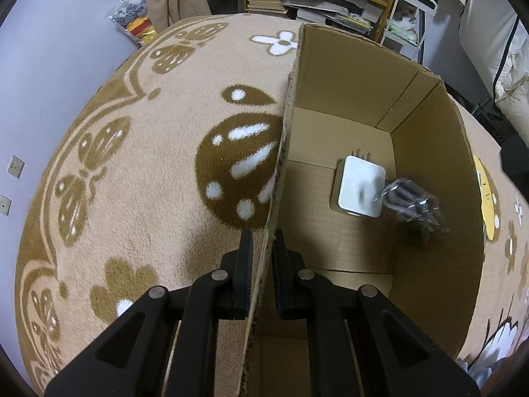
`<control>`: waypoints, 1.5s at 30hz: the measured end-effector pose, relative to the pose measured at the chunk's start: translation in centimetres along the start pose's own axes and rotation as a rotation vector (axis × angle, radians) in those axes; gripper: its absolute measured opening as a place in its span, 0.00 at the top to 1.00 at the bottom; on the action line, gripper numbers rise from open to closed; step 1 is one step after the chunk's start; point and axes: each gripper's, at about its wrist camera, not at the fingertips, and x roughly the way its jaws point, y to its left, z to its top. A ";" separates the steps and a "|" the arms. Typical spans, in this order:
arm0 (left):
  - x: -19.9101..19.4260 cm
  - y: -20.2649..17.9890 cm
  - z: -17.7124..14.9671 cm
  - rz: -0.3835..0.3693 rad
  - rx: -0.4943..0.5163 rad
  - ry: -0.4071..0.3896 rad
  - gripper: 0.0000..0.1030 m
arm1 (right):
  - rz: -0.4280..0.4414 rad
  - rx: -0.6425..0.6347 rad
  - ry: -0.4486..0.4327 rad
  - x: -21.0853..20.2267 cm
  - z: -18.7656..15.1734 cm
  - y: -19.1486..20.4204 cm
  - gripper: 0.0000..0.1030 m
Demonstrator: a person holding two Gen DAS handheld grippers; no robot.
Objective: Organize rigid objects
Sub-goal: 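Carry the keys into the box with the right gripper and release, then return the right gripper to the pile and grasp the white tape roll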
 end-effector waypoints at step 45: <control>0.0 0.3 -0.1 -0.004 0.003 0.007 0.90 | -0.354 0.135 -0.063 -7.8 -7.9 -10.1 0.00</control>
